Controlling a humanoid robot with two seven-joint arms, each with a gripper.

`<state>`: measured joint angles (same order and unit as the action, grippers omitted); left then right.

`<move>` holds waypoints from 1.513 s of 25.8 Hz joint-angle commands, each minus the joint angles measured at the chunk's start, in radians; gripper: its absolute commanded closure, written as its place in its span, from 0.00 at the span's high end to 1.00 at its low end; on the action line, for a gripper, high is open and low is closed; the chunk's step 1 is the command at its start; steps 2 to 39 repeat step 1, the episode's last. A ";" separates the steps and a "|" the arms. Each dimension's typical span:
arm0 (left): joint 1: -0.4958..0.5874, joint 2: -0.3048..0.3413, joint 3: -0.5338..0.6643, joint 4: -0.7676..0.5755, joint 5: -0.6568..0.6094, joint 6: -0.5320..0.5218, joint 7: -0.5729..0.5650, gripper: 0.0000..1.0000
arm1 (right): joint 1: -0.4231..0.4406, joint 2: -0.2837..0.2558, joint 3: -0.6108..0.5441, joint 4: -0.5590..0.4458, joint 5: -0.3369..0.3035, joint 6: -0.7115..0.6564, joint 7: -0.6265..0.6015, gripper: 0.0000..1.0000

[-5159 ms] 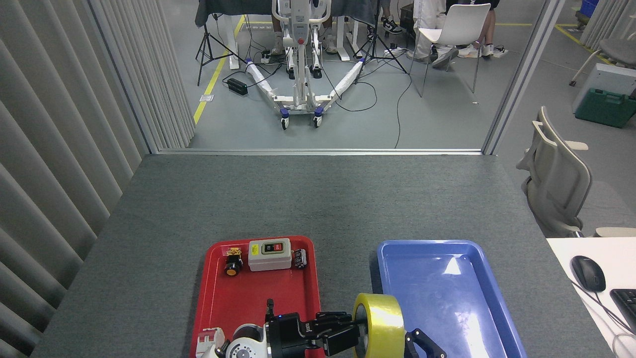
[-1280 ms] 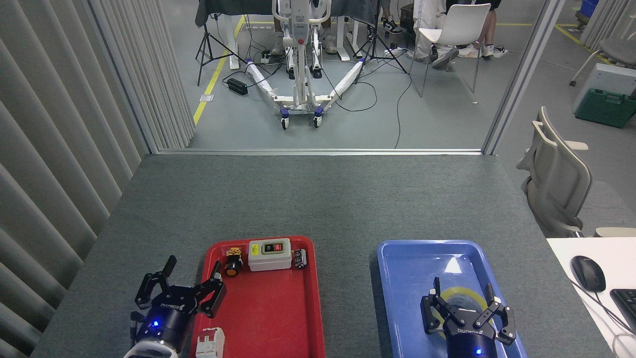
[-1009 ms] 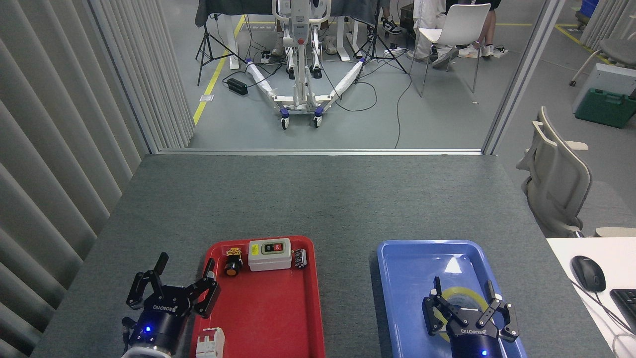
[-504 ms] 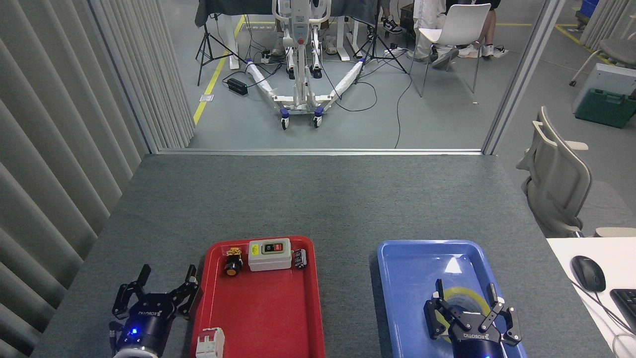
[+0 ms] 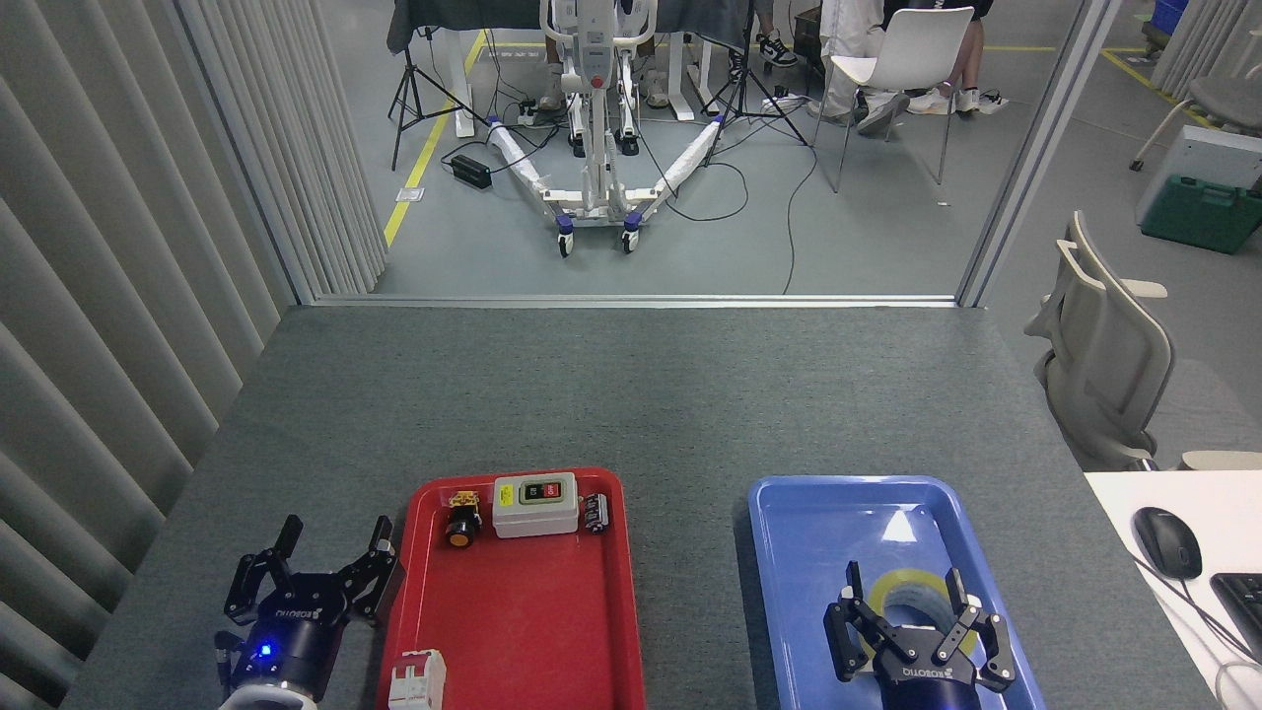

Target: Place and move tape with both arms

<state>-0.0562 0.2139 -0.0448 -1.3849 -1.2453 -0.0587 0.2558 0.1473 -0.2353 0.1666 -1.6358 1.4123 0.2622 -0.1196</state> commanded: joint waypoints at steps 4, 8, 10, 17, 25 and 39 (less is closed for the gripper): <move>0.027 -0.001 0.006 -0.069 -0.002 0.008 0.003 1.00 | 0.000 0.001 0.001 -0.004 0.000 0.000 0.000 1.00; 0.027 -0.001 0.006 -0.069 -0.002 0.008 0.003 1.00 | 0.000 0.001 0.001 -0.004 0.000 0.000 0.000 1.00; 0.027 -0.001 0.006 -0.069 -0.002 0.008 0.003 1.00 | 0.000 0.001 0.001 -0.004 0.000 0.000 0.000 1.00; 0.027 -0.001 0.006 -0.069 -0.002 0.008 0.003 1.00 | 0.000 0.001 0.001 -0.004 0.000 0.000 0.000 1.00; 0.027 -0.001 0.006 -0.069 -0.002 0.008 0.003 1.00 | 0.000 0.001 0.001 -0.004 0.000 0.000 0.000 1.00; 0.027 -0.001 0.006 -0.069 -0.002 0.008 0.003 1.00 | 0.000 0.001 0.001 -0.004 0.000 0.000 0.000 1.00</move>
